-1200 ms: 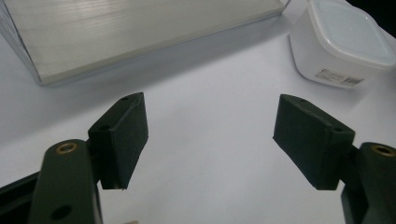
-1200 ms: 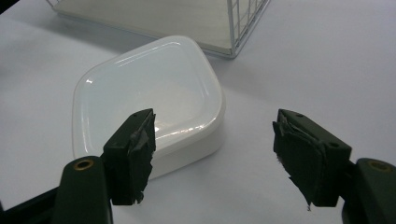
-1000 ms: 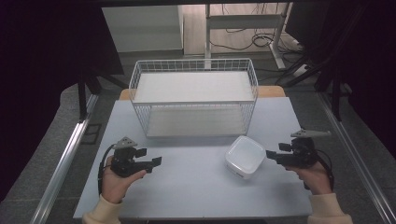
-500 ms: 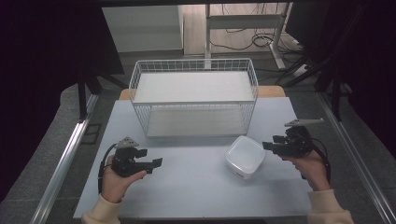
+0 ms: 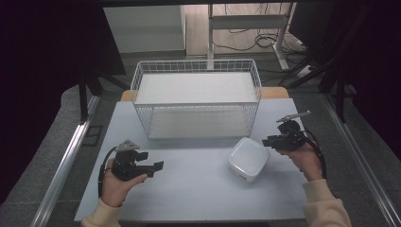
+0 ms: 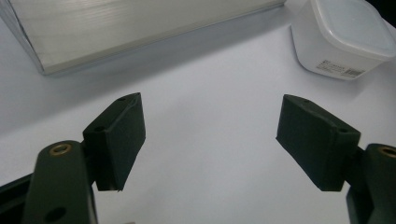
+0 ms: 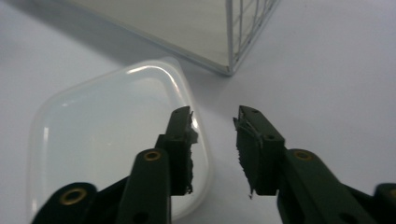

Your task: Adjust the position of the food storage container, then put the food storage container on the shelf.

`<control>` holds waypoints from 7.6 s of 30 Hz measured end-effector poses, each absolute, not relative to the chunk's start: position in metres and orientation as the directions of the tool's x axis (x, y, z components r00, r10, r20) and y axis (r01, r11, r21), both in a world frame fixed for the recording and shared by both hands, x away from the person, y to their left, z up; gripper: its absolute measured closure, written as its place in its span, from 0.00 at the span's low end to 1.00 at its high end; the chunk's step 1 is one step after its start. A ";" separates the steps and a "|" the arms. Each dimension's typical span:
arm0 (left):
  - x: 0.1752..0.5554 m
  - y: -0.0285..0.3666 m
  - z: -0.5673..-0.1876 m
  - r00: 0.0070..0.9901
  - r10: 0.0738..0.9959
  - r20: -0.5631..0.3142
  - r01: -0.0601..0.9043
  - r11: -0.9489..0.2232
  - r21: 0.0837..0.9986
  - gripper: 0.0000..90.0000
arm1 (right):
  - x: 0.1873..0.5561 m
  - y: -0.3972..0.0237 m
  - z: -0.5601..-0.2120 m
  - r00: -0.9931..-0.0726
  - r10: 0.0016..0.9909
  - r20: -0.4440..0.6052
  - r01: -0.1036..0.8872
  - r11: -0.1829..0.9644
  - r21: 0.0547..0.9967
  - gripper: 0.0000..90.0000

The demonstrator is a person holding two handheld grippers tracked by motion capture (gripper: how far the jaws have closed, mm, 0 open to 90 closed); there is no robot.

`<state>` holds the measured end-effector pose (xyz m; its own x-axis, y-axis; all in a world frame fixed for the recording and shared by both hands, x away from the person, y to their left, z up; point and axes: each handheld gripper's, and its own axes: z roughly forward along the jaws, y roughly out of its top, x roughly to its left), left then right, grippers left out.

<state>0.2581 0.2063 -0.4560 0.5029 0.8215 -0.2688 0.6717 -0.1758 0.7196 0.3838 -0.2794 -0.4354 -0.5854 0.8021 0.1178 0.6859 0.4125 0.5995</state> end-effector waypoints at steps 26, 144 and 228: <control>0.260 0.204 -0.463 0.499 0.817 -0.289 0.692 -0.175 0.700 0.26 | 0.369 -0.282 -0.463 -0.654 0.755 0.053 0.680 0.556 0.478 0.99; 0.267 0.202 -0.466 0.510 0.812 -0.286 0.681 -0.177 0.710 0.27 | 0.332 -0.165 -0.472 -0.846 0.533 0.007 0.448 0.704 0.551 0.99; 0.251 0.184 -0.474 0.488 0.724 -0.488 0.755 -0.070 0.652 0.26 | 0.284 -0.188 -0.474 -0.640 0.636 0.430 0.699 0.250 0.670 0.24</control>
<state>0.2508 0.1844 -0.4741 0.4880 0.7238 -0.4878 0.7551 -0.0697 0.6519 0.2842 -0.1883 -0.4745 -0.6405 0.6362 0.4302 0.6987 0.2503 0.6701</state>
